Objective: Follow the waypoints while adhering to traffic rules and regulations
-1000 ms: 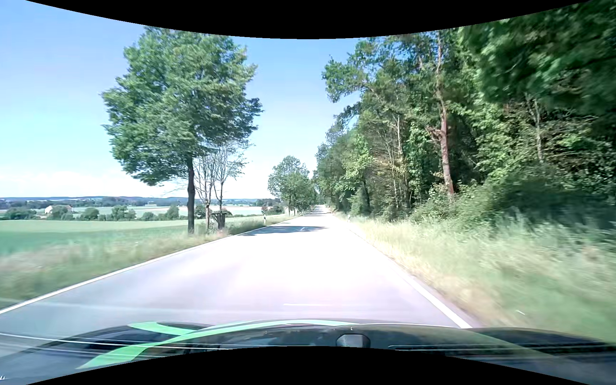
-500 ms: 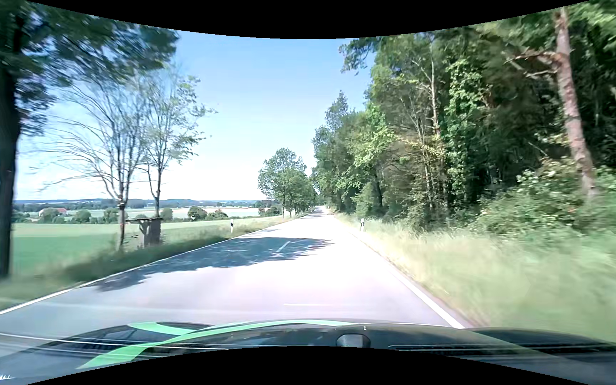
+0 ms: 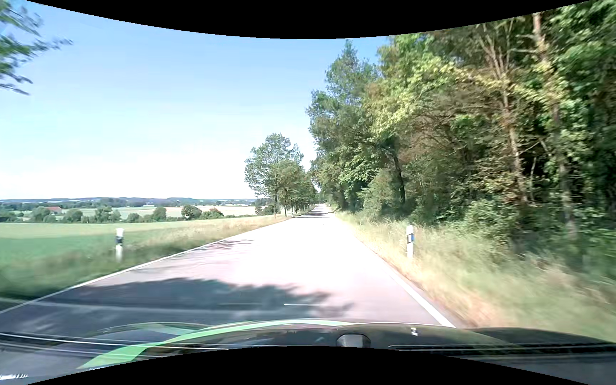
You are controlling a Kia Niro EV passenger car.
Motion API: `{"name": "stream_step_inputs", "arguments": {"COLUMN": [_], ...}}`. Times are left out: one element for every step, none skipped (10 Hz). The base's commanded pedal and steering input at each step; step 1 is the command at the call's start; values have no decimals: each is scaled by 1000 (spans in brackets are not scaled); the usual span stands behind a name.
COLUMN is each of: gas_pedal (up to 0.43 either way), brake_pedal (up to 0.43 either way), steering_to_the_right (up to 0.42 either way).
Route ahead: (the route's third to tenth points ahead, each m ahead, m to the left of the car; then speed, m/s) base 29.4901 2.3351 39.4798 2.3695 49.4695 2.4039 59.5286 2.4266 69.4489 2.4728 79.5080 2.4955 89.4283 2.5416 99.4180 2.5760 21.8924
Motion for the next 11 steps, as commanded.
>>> {"name": "stream_step_inputs", "arguments": {"gas_pedal": [150,150,150,150,150,150,157,169,169,169,157], "brake_pedal": [0,0,0,0,0,0,0,0,0,0,0], "steering_to_the_right": [-3,-3,-3,-3,-3,-3,-3,-3,-3,-3,-3]}}
